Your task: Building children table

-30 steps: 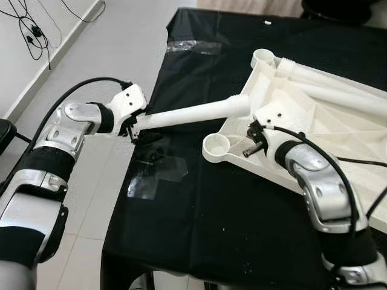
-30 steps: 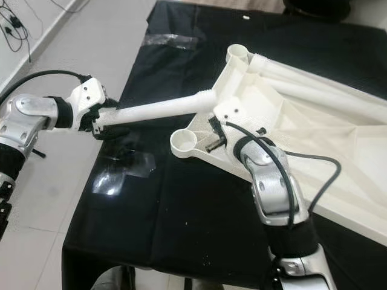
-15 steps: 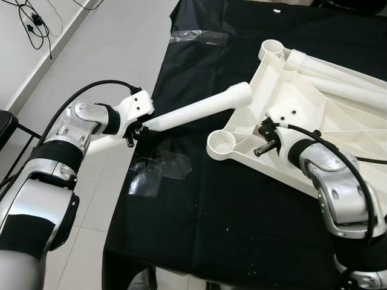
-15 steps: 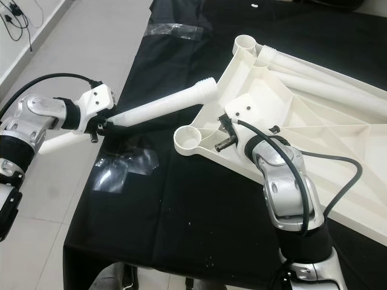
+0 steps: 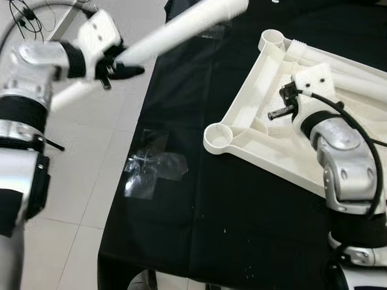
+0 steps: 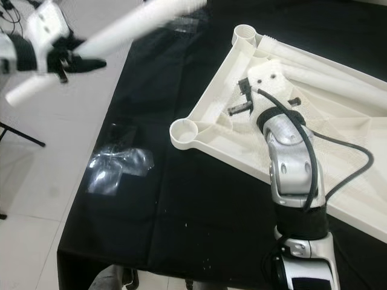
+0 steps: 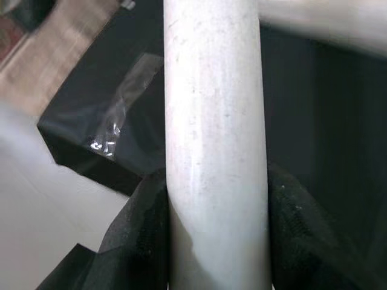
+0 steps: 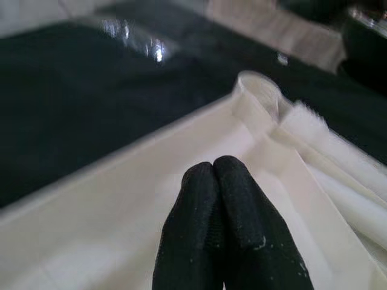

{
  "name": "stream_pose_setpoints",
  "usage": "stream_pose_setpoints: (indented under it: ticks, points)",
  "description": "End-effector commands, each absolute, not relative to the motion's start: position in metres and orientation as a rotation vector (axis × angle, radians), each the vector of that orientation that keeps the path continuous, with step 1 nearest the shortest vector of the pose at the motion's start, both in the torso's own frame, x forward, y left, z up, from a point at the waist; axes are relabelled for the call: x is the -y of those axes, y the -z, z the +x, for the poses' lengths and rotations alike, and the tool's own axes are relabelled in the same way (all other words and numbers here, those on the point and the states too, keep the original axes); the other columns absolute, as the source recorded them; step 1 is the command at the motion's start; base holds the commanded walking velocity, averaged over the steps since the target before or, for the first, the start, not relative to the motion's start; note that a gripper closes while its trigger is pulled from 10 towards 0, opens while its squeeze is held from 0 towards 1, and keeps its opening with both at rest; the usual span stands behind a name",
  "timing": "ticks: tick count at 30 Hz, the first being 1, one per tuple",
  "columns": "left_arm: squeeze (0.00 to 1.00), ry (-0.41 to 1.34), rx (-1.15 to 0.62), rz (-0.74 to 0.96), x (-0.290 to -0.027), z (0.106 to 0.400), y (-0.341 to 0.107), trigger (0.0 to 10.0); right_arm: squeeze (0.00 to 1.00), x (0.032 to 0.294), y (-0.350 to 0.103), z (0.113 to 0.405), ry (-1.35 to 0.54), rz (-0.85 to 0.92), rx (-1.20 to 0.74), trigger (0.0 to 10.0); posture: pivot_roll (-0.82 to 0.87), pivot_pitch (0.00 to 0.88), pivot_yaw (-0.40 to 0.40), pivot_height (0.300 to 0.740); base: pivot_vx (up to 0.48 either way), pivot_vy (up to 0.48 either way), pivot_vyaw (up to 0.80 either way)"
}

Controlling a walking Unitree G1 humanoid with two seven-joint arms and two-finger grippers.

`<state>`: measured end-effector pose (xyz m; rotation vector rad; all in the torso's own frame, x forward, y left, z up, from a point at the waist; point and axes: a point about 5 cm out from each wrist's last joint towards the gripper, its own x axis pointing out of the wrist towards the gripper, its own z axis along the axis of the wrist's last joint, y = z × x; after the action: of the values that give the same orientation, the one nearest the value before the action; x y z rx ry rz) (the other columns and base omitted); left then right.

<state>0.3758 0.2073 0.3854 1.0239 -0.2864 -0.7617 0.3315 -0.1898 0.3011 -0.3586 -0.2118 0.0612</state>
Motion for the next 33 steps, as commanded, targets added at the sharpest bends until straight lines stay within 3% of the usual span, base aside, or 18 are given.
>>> stream_pose_setpoints:
  ticks: [1, 2, 3, 4, 8, 13, 20, 22, 24, 25, 26, 29, 33]
  points:
    - [0.0, 0.752, 0.291, 1.19, -0.211, 0.37, -0.391, 0.0, 0.0, 0.193, -0.307, 0.332, -0.048, -0.338, 0.27, 10.0, -0.01, 0.246, 0.0, 0.74, 0.0, 0.0, 0.0]
    - [0.0, 0.737, 0.347, 1.301, -0.208, 0.366, -0.395, 0.0, 0.13, 0.191, -0.318, 0.332, -0.07, -0.312, 0.354, 10.0, 0.01, 0.207, 0.008, 0.74, 0.0, 0.0, 0.0]
    - [0.0, 0.737, 0.347, 1.301, -0.208, 0.366, -0.395, 0.0, 0.13, 0.191, -0.318, 0.332, -0.07, -0.312, 0.354, 10.0, 0.01, 0.207, 0.008, 0.74, 0.0, 0.0, 0.0]
    - [0.0, 0.728, 0.391, 1.356, -0.206, 0.363, -0.397, 0.0, 1.0, 0.189, -0.326, 0.331, -0.086, -0.296, 0.407, 10.0, 0.01, 0.207, 0.008, 0.74, 0.0, 0.0, 0.0]
    - [0.0, 0.715, 0.47, 1.362, -0.201, 0.361, -0.399, 0.0, 1.0, 0.188, -0.342, 0.327, -0.114, -0.287, 0.529, 10.0, 0.02, 0.162, 0.017, 0.74, 0.0, 0.0, 0.0]
    - [0.0, 0.697, 0.47, 1.345, -0.201, 0.366, -0.371, 0.0, 1.0, 0.206, -0.353, 0.326, 0.013, -0.603, 0.584, 10.0, 0.0, 0.108, 0.026, 0.74, 0.0, 0.0, 0.0]
    - [0.0, 0.737, 0.432, 1.374, -0.199, 0.369, -0.339, 0.0, 1.0, 0.224, -0.362, 0.32, 0.06, -0.773, 0.612, 10.0, -0.01, 0.077, 0.03, 0.74, 0.0, 0.0, 0.0]
    - [0.0, 0.751, 0.434, 1.363, -0.194, 0.371, -0.324, 0.0, 1.0, 0.21, -0.369, 0.313, -0.118, -0.795, 0.668, 10.0, -0.01, 0.062, 0.03, 0.74, 0.0, 0.0, 0.0]
    - [0.0, 0.751, 0.434, 1.363, -0.194, 0.371, -0.324, 0.0, 1.0, 0.21, -0.369, 0.313, -0.118, -0.795, 0.668, 10.0, -0.01, 0.062, 0.03, 0.74, 0.0, 0.0, 0.0]
    - [0.0, 0.753, 0.435, 1.362, -0.192, 0.371, -0.318, 0.0, 1.0, 0.198, -0.368, 0.31, -0.261, -0.781, 0.672, 10.0, -0.01, 0.059, 0.03, 0.74, 0.0, 0.0, 0.0]
    - [0.0, 0.753, 0.435, 1.362, -0.192, 0.371, -0.318, 0.0, 1.0, 0.198, -0.368, 0.31, -0.261, -0.781, 0.672, 10.0, -0.01, 0.059, 0.03, 0.74, 0.0, 0.0, 0.0]
    - [0.0, 0.785, 0.432, 1.374, -0.185, 0.371, -0.301, 0.0, 1.0, 0.158, -0.35, 0.287, -0.773, -0.787, 0.616, 10.0, -0.02, 0.046, 0.035, 0.74, 0.0, 0.0, 0.0]
    - [0.0, 0.83, 0.438, 1.387, -0.177, 0.37, -0.294, 0.0, 1.0, 0.147, -0.331, 0.278, -0.972, -0.886, 0.499, 10.0, -0.02, 0.044, 0.037, 0.74, 0.0, 0.0, 0.0]
